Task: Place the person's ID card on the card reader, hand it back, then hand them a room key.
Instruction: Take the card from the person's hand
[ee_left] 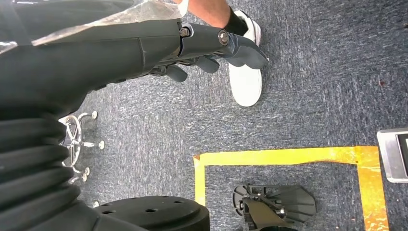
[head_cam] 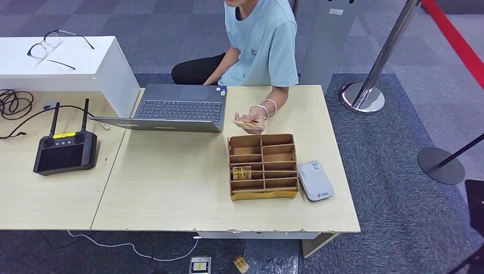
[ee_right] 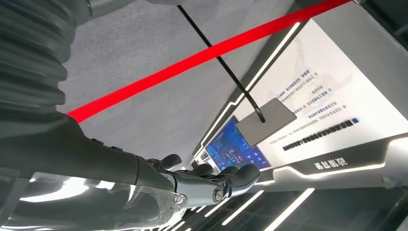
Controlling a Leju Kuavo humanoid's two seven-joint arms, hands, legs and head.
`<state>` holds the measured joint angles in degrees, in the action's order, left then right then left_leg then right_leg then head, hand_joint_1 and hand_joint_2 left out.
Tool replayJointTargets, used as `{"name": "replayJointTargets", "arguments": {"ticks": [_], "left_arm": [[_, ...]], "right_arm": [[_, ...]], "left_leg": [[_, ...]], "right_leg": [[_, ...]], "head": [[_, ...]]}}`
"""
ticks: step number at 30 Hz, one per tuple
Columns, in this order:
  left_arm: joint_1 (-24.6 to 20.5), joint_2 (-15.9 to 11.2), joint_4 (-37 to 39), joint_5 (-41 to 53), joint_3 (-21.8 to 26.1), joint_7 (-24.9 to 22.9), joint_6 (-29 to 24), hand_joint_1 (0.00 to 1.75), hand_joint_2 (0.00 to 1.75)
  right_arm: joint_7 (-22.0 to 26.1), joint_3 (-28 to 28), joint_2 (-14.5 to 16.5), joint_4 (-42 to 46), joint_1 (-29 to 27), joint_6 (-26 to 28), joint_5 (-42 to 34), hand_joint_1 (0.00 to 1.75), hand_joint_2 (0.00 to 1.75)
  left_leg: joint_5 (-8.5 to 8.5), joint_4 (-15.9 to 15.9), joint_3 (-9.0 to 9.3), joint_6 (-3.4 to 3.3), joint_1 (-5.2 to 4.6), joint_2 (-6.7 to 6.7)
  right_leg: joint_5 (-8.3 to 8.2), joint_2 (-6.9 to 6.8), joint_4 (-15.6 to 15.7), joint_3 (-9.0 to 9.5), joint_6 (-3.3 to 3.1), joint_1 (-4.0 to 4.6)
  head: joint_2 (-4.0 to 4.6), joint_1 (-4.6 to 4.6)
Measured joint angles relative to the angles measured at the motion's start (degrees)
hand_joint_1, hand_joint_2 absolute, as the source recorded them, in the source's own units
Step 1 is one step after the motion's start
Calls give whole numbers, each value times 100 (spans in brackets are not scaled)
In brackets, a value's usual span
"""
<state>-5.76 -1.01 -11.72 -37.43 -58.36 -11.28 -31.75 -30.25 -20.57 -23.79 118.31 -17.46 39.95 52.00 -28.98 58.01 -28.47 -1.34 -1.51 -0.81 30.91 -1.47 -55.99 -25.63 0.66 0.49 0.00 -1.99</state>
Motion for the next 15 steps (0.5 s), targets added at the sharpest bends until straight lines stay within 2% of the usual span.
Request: {"name": "replayJointTargets", "arguments": {"ticks": [9,15], "left_arm": [[-11,-1,0,5,-2,52,-8,0,175],[-35,-2,0,36,-11,137,-11,0,175]], "right_arm": [[7,101,-58,376,14,-59,241,0,175],[-380,690,-290,804,520,-661,1023,0,175]], "left_leg": [[0,-2,-1,0,0,1],[1,-3,-1,0,1,4]], "right_leg": [[0,1,0,2,0,2],[0,2,-2,4,-1,3]], "head": [[1,0],[0,0]]}}
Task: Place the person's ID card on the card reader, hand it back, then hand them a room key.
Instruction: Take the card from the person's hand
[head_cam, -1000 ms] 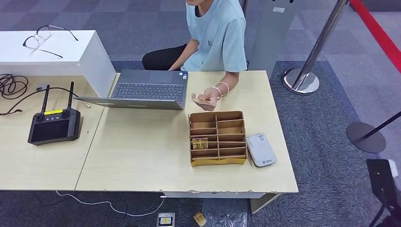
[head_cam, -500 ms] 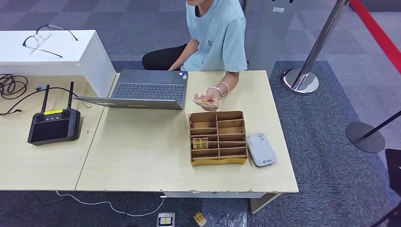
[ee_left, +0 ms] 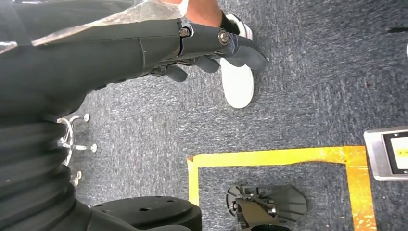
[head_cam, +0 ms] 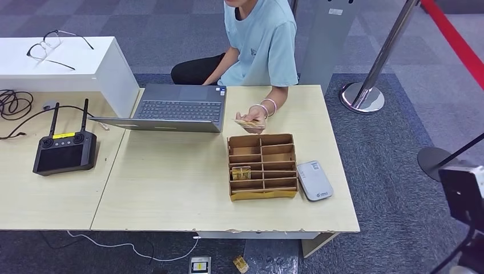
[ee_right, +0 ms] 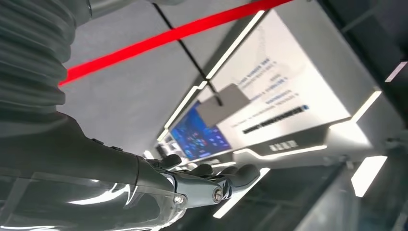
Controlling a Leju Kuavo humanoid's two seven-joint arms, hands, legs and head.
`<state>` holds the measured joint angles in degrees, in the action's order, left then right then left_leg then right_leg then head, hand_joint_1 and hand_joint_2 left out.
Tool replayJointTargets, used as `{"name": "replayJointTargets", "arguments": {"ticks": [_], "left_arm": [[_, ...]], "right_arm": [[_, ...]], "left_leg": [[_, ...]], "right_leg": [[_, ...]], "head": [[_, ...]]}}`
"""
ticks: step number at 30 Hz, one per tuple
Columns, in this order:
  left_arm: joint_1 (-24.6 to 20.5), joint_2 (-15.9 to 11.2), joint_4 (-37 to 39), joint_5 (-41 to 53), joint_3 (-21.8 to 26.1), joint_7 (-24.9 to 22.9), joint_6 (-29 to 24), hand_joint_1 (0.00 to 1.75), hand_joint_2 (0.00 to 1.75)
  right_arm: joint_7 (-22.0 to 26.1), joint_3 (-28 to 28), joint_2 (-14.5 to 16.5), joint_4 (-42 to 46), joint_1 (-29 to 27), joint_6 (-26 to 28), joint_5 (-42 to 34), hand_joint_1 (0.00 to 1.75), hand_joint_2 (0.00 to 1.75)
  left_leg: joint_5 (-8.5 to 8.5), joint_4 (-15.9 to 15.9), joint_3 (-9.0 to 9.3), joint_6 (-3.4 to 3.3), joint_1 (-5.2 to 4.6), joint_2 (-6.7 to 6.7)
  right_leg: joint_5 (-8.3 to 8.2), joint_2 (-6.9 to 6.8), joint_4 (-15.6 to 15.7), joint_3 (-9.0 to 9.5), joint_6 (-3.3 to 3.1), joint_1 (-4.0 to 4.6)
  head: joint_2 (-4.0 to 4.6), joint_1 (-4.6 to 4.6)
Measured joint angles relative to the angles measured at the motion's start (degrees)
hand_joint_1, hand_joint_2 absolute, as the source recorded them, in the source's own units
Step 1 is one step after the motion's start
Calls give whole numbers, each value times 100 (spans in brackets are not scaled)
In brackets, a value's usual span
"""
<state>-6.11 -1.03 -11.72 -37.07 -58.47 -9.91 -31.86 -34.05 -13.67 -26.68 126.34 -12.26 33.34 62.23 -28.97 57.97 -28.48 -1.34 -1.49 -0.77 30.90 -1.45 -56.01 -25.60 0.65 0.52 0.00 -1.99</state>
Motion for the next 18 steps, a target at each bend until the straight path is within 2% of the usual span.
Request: {"name": "replayJointTargets", "arguments": {"ticks": [9,18], "left_arm": [[-12,2,0,83,-107,-2,16,0,175],[-16,3,0,164,-149,-6,59,0,175]], "right_arm": [[-129,1468,-238,254,1201,-622,317,0,175],[-43,2688,-265,114,2095,-1071,35,0,175]], "left_leg": [[0,1,-2,0,1,-2],[0,0,-6,0,1,-1]], "right_leg": [[0,0,-2,0,0,0],[0,0,-2,-3,0,1]], "head": [[0,0],[0,1]]}}
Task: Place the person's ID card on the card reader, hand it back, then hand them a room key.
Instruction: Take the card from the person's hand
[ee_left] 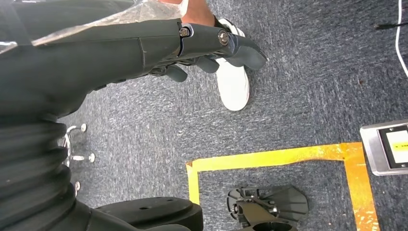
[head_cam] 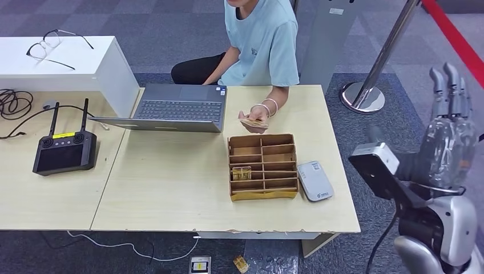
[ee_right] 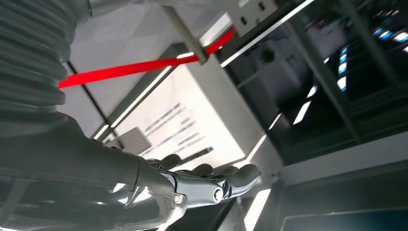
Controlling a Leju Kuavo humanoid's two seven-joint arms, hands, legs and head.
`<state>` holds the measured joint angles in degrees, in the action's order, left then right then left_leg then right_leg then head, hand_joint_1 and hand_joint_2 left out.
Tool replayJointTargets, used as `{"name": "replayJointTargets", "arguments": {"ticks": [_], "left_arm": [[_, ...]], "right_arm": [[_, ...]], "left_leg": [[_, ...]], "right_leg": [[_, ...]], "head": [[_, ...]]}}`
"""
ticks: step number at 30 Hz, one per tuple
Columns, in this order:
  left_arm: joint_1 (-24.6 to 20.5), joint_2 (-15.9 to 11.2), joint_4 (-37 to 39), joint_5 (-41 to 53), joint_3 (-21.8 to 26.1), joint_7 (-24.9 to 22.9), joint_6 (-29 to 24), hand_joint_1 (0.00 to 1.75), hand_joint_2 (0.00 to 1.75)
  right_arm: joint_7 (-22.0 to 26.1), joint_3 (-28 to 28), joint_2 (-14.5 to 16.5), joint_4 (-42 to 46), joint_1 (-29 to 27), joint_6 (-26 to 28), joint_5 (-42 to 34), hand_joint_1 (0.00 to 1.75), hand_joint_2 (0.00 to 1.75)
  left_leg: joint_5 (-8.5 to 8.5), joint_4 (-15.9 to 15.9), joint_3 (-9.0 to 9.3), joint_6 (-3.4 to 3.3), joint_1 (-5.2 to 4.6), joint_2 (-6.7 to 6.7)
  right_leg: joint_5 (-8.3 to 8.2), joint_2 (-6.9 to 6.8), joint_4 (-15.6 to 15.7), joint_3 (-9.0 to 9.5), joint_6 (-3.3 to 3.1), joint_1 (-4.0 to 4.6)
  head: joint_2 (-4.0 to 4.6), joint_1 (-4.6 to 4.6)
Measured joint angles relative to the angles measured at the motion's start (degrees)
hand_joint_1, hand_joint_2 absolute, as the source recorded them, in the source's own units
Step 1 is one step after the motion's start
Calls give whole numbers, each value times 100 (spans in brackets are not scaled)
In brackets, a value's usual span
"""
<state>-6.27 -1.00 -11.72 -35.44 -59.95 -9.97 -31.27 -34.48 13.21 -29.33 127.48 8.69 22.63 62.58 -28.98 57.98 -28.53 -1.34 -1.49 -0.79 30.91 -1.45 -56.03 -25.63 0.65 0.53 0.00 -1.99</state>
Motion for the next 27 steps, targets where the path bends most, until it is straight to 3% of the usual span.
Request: {"name": "replayJointTargets", "arguments": {"ticks": [16,27], "left_arm": [[-2,6,-2,98,-126,29,57,0,175],[-7,28,-2,193,-227,40,67,0,175]], "right_arm": [[157,1437,31,-732,949,-650,-637,0,175],[416,2164,326,-1481,1466,-675,-1123,0,175]], "left_leg": [[0,0,-3,0,0,0],[0,0,-3,0,2,-1]], "right_leg": [[0,0,0,-1,0,0],[0,0,-1,-1,0,2]], "head": [[0,0],[0,-1]]}}
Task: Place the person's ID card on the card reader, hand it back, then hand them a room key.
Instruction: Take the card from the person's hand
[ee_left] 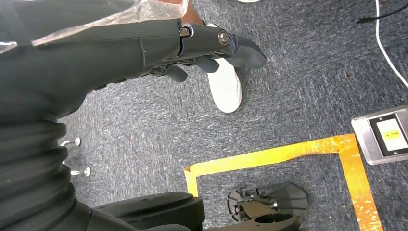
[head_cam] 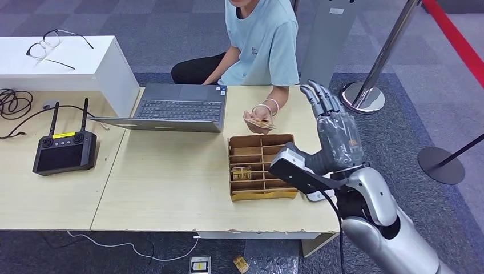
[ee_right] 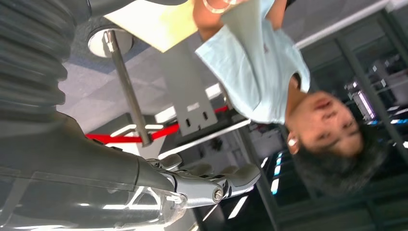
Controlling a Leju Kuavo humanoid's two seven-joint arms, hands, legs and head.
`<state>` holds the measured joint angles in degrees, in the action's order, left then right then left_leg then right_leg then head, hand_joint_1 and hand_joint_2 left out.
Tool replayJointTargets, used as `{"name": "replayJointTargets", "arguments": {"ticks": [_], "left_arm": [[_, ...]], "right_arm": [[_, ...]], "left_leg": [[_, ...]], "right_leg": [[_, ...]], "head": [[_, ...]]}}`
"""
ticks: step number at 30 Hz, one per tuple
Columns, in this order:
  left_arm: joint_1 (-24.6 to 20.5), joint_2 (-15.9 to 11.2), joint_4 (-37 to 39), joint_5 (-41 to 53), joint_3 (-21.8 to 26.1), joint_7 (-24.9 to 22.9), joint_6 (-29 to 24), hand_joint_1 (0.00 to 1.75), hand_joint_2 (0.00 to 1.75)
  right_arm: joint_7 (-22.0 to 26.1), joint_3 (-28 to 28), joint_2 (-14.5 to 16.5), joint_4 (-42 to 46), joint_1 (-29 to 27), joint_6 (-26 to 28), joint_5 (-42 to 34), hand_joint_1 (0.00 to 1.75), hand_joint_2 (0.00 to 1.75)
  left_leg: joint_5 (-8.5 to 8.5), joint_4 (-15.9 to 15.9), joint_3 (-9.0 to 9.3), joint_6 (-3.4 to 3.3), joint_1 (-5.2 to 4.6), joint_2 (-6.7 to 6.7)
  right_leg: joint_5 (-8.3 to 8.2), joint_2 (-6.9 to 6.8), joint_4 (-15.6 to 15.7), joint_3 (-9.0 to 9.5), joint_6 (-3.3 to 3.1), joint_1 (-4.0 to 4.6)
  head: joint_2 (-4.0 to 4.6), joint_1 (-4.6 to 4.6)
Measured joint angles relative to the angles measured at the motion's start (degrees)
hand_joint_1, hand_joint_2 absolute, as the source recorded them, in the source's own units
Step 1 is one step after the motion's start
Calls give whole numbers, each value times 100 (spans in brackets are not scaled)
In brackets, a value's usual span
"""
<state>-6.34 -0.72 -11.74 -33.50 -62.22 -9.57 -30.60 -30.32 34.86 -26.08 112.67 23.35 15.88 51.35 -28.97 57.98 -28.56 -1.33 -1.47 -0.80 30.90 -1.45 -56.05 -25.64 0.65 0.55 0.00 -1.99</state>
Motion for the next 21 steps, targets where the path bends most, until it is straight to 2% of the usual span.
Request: {"name": "replayJointTargets", "arguments": {"ticks": [10,21], "left_arm": [[2,3,0,18,-40,-3,0,0,175],[1,11,0,76,-101,-99,54,0,175]], "right_arm": [[47,316,179,-454,180,38,-125,0,175],[294,557,357,-1424,250,449,-714,0,175]], "left_leg": [[0,0,-1,0,0,1],[0,0,-2,0,0,1]], "right_leg": [[0,0,0,-1,0,0],[0,0,0,-1,0,0]], "head": [[0,1],[0,1]]}}
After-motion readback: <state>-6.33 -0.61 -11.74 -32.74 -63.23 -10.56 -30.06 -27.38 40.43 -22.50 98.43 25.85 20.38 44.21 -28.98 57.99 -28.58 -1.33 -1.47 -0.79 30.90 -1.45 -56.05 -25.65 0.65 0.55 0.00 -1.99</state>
